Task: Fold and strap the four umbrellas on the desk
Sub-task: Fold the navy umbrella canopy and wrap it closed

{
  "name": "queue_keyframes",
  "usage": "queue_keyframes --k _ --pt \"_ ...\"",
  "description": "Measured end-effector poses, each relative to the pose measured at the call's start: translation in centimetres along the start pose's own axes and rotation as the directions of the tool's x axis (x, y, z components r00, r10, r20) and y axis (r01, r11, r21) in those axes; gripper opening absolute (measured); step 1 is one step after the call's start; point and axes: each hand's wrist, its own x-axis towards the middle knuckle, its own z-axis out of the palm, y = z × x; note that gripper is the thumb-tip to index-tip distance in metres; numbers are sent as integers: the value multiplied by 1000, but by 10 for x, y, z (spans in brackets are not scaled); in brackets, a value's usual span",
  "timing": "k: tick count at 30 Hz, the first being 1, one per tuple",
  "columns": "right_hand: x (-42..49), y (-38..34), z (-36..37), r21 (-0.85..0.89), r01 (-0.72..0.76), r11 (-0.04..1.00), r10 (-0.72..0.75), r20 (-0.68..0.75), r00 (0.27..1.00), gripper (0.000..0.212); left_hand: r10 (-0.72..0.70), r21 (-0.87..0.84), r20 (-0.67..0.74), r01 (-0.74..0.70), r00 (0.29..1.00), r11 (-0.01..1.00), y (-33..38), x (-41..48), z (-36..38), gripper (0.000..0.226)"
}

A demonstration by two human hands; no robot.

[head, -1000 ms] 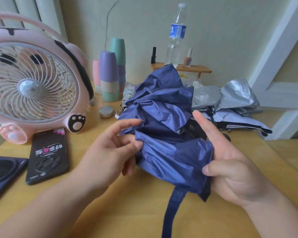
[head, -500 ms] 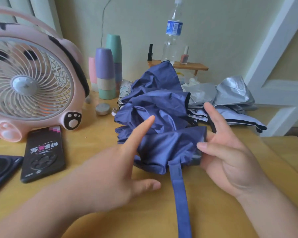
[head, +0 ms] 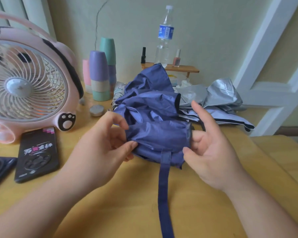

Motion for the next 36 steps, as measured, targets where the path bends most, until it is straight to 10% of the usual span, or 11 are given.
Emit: queue_keyframes --k 4,10,19,26,36 --pt "4 5 -7 -203 -114 972 86 -142 986 97 -8 -11 2 8 1000 1000 -5 3 -4 31" --pt "-6 -13 -2 125 10 992 -12 16 1000 76 -9 11 2 9 1000 1000 -6 1 -3 19" --pt "5 -1 -12 -537 -107 837 -110 -356 928 59 79 107 91 -89 993 990 -10 2 -6 29" --pt "-7 -10 -14 -330 -23 944 7 -49 999 49 167 182 135 -190 977 965 -13 0 -6 11" --pt "4 -2 -14 -633 -184 752 -18 -299 954 16 274 242 225 -326 935 914 -9 0 -10 13"
